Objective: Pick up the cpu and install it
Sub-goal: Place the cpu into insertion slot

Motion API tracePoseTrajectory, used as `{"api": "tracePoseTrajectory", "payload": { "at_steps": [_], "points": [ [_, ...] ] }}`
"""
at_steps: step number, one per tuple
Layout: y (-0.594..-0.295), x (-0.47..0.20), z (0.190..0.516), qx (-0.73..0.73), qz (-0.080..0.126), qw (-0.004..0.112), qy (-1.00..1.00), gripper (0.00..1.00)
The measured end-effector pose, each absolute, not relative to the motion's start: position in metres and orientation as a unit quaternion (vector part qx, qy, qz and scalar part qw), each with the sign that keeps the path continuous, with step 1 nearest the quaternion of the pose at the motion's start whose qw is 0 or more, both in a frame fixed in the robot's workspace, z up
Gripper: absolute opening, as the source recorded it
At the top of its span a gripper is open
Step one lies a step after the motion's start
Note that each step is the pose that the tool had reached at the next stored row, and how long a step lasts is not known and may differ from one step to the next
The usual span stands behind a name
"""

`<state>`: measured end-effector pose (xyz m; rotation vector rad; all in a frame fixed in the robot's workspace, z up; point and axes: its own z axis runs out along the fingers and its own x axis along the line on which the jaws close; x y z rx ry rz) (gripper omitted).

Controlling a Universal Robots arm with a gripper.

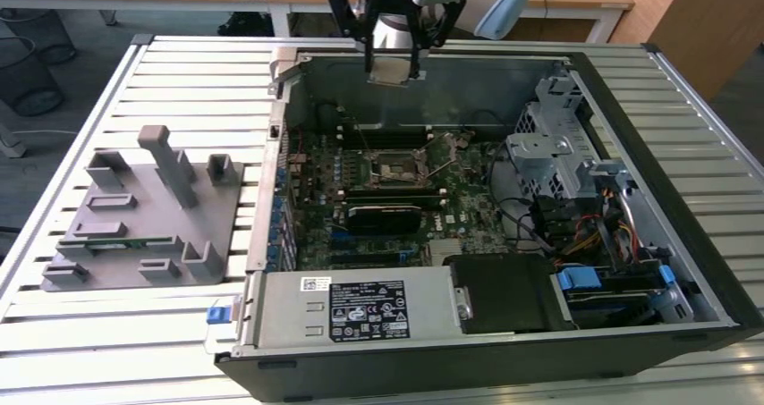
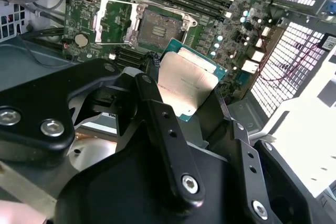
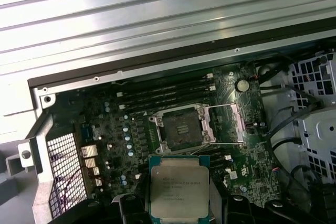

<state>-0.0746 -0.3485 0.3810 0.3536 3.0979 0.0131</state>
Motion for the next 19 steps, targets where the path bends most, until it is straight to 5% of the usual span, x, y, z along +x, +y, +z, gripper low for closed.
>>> {"api": "tracePoseTrajectory", "payload": {
  "at_steps": [19],
  "points": [
    [-0.3477, -0.0687, 0.3809, 0.125, 0.004, 0.012, 0.992, 0.54]
  ]
}}
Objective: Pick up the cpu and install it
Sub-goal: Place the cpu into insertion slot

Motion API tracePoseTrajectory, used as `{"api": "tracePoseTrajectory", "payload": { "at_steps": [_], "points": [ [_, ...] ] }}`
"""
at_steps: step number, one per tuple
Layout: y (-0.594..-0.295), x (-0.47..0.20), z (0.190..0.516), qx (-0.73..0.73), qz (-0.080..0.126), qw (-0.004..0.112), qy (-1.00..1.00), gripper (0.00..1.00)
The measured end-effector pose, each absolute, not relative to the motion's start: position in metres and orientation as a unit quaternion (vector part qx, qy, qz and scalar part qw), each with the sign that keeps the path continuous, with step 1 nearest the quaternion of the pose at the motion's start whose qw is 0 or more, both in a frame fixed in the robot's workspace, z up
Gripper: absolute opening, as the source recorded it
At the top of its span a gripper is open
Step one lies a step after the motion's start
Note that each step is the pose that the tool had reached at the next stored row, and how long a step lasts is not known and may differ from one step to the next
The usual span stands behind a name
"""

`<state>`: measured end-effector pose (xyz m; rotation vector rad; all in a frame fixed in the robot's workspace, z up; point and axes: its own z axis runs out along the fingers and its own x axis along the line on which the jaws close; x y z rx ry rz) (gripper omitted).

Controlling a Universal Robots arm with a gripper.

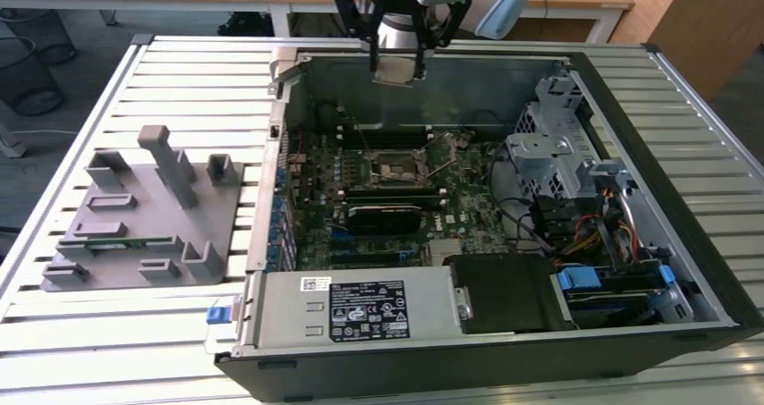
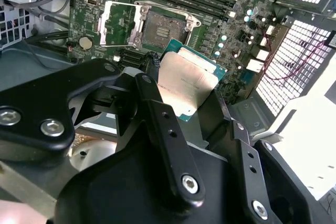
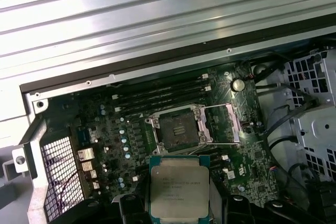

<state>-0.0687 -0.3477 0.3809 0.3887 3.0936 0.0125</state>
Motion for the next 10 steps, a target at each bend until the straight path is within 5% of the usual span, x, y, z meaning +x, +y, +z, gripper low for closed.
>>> {"api": "tracePoseTrajectory", "payload": {
  "at_steps": [10],
  "points": [
    [-0.3475, -0.0673, 0.3808, 0.131, 0.004, 0.012, 0.991, 0.54]
  ]
}}
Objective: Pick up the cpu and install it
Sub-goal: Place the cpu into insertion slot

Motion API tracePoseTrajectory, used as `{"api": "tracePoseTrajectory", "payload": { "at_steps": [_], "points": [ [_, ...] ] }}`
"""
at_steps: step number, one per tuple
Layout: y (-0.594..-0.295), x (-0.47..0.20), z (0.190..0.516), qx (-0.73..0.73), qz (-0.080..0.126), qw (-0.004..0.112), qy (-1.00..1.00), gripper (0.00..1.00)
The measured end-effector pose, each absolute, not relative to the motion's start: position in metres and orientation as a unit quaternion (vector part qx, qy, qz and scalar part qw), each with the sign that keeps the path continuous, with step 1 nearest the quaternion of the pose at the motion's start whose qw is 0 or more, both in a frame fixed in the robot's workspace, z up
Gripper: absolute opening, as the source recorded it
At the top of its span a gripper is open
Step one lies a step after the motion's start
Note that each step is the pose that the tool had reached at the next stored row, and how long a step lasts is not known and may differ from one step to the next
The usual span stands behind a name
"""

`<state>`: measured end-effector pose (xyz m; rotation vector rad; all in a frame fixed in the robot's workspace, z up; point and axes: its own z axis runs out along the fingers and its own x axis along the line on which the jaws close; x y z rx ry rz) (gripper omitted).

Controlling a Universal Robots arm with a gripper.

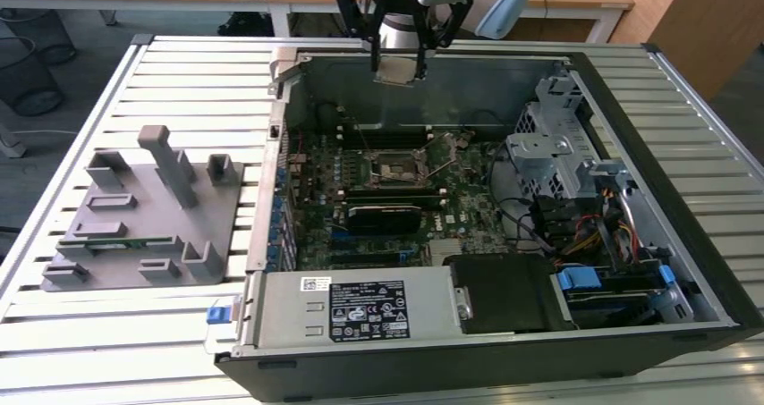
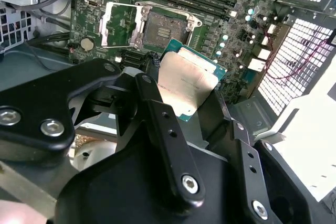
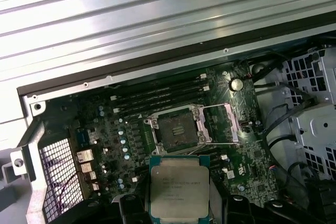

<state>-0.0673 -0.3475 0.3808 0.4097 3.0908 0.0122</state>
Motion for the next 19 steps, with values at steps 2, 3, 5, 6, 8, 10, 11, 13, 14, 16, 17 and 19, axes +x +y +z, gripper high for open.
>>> {"api": "tracePoseTrajectory", "payload": {
  "at_steps": [2, 3, 5, 6, 8, 10, 11, 13, 14, 16, 17, 19],
  "points": [
    [-0.3474, -0.0671, 0.3805, 0.135, 0.004, 0.012, 0.991, 0.54],
    [-0.3473, -0.0671, 0.3804, 0.137, 0.004, 0.012, 0.991, 0.54],
    [-0.3472, -0.0669, 0.3803, 0.142, 0.004, 0.012, 0.99, 0.54],
    [-0.3471, -0.0669, 0.3802, 0.144, 0.004, 0.012, 0.989, 0.54],
    [-0.3471, -0.0668, 0.3801, 0.15, 0.004, 0.012, 0.989, 0.54],
    [-0.347, -0.0667, 0.3799, 0.159, 0.004, 0.012, 0.987, 0.54],
    [-0.3469, -0.0666, 0.3799, 0.165, 0.003, 0.012, 0.986, 0.54],
    [-0.3469, -0.0666, 0.3797, 0.178, 0.003, 0.012, 0.984, 0.54],
    [-0.3469, -0.0667, 0.3794, 0.186, 0.003, 0.012, 0.982, 0.54],
    [-0.3469, -0.0667, 0.3792, 0.202, 0.002, 0.012, 0.979, 0.54],
    [-0.3468, -0.0667, 0.3791, 0.21, 0.002, 0.012, 0.978, 0.54],
    [-0.3469, -0.0667, 0.3788, 0.228, 0.002, 0.012, 0.974, 0.54]
  ]
}}
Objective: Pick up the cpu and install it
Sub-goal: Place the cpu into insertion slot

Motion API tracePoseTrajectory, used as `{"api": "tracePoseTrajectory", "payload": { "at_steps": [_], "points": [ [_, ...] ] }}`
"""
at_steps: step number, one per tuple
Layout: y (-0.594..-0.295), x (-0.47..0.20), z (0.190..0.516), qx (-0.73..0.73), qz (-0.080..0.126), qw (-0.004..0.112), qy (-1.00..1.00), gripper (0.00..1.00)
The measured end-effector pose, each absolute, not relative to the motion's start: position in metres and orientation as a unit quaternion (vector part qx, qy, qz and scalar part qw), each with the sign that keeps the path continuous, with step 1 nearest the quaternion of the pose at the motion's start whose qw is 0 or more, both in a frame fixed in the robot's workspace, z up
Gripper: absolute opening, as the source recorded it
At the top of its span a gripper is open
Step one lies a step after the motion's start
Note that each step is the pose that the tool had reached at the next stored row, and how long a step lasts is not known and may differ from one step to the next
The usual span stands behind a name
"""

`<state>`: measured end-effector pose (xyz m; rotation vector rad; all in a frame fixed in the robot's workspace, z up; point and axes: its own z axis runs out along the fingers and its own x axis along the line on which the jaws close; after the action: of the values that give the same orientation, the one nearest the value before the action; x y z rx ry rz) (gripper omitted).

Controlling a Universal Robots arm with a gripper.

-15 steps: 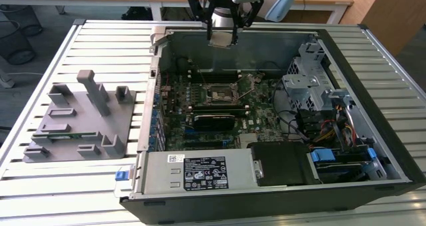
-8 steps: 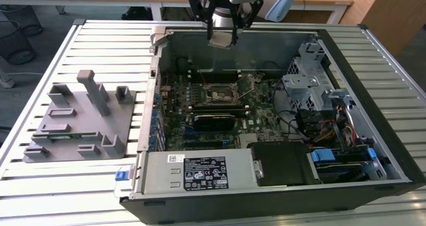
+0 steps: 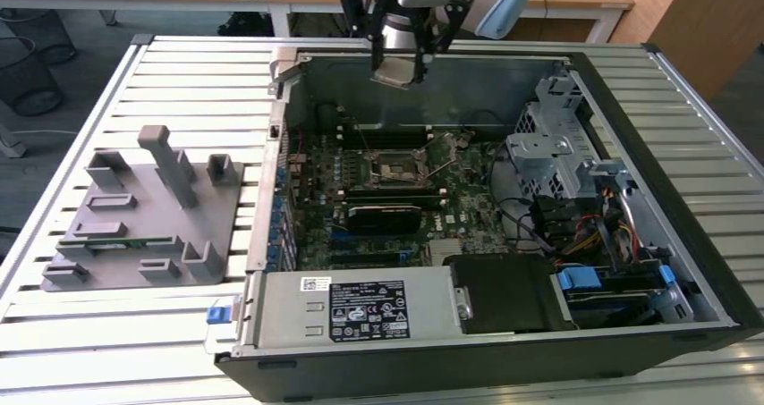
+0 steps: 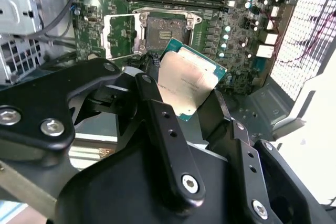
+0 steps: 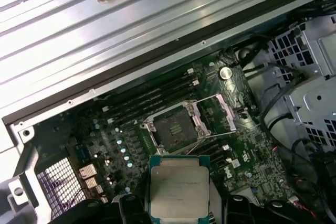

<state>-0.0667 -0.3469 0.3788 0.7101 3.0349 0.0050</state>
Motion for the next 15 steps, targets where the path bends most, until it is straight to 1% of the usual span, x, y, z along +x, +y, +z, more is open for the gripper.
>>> {"api": "tracePoseTrajectory", "payload": {
  "at_steps": [15],
  "points": [
    [-0.3466, -0.0667, 0.377, 0.324, -0.003, 0.013, 0.946, 0.54]
  ]
}}
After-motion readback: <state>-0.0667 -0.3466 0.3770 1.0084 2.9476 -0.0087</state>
